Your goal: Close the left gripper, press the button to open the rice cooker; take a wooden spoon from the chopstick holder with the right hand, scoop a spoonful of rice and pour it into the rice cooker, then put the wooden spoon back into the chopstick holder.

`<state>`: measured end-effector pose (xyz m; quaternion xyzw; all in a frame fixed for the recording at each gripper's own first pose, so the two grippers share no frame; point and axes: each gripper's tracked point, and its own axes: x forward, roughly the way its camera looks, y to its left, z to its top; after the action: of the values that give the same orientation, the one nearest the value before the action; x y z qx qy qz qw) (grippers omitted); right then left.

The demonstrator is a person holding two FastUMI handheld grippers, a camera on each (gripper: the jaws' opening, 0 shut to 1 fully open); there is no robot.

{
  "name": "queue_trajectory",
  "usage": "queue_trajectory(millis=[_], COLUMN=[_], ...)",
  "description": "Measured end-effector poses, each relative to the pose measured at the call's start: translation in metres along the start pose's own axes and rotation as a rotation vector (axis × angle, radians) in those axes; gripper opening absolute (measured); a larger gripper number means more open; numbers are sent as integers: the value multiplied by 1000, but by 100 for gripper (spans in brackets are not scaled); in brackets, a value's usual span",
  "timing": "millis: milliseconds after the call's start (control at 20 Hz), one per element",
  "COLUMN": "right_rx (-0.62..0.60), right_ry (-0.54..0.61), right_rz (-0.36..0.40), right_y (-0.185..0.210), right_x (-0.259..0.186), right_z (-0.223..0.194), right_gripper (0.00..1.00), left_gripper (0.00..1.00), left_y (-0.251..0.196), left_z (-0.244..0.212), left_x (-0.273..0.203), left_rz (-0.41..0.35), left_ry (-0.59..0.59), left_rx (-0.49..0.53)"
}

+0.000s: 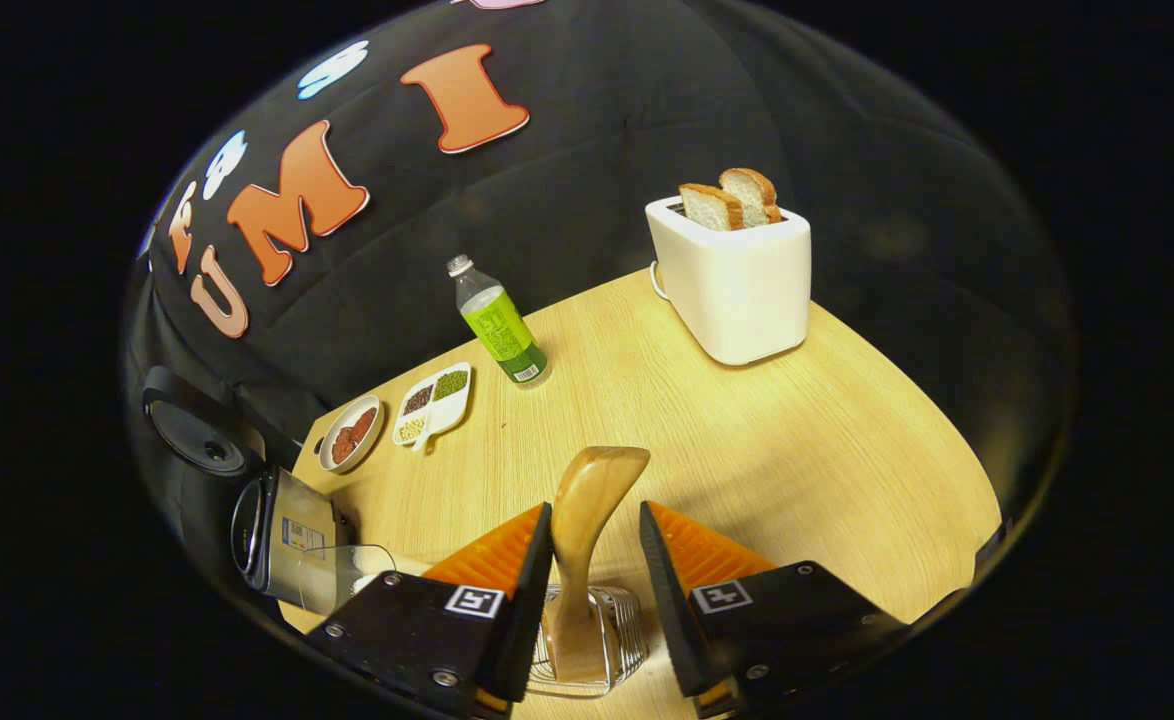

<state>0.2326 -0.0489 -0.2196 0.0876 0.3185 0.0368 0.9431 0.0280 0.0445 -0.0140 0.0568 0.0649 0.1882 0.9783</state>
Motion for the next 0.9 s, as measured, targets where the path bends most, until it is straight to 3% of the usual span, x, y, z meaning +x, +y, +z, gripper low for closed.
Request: queue_trajectory(millis=[50,150,250,300,600,900], right_rx=[4,13,25,29,-26,-76], right_ry=[10,23,31,33,-51,-179], right_rz=[4,7,20,36,40,18], right_y=[2,4,10,14,24,45], right_x=[2,3,4,2,-18,-68], right_z=[-2,-3,-5,-5,8,40], right_gripper=[43,44,24,21,8,8], left_gripper=[97,97,99,99,97,100], left_y=[1,4,5,4,8,10], left_z=[-2,-5,-11,-14,-20,-8], left_x=[-1,-4,-5,-6,-14,5], left_rz=[9,21,28,31,26,-46], left_ry=[3,10,23,30,48,27], left_rx=[2,-1,-14,-20,-32,-54])
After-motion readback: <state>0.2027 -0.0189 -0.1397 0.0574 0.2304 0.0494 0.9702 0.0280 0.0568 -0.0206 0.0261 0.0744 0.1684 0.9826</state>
